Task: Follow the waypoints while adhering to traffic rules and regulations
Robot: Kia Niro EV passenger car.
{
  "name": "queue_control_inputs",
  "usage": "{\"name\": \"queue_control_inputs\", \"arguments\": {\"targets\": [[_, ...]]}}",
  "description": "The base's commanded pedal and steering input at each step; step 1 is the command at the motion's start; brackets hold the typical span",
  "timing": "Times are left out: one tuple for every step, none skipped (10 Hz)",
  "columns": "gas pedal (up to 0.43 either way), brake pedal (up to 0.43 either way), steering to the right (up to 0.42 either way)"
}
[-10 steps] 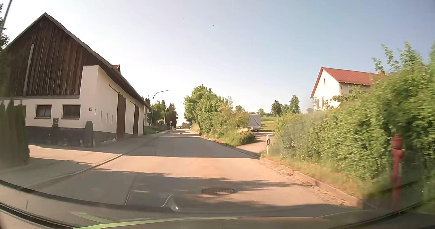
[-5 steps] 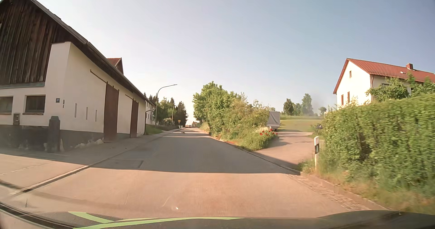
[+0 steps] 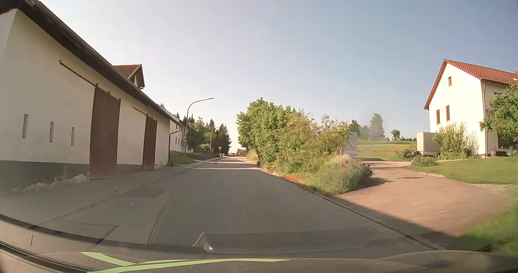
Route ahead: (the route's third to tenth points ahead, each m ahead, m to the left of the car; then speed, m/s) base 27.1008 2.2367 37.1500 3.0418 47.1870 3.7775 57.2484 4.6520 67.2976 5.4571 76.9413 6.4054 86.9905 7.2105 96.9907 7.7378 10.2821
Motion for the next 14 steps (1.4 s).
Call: {"name": "queue_control_inputs", "arguments": {"targets": [[0.118,0.0,-0.021],[0.118,0.0,-0.021],[0.118,0.0,-0.021],[0.118,0.0,-0.021],[0.118,0.0,-0.021],[0.118,0.0,-0.021],[0.118,0.0,-0.019],[0.118,0.0,-0.018],[0.118,0.0,-0.016],[0.118,0.0,-0.015],[0.118,0.0,-0.014],[0.118,0.0,-0.013],[0.13,0.0,-0.011],[0.13,0.0,-0.011]]}}
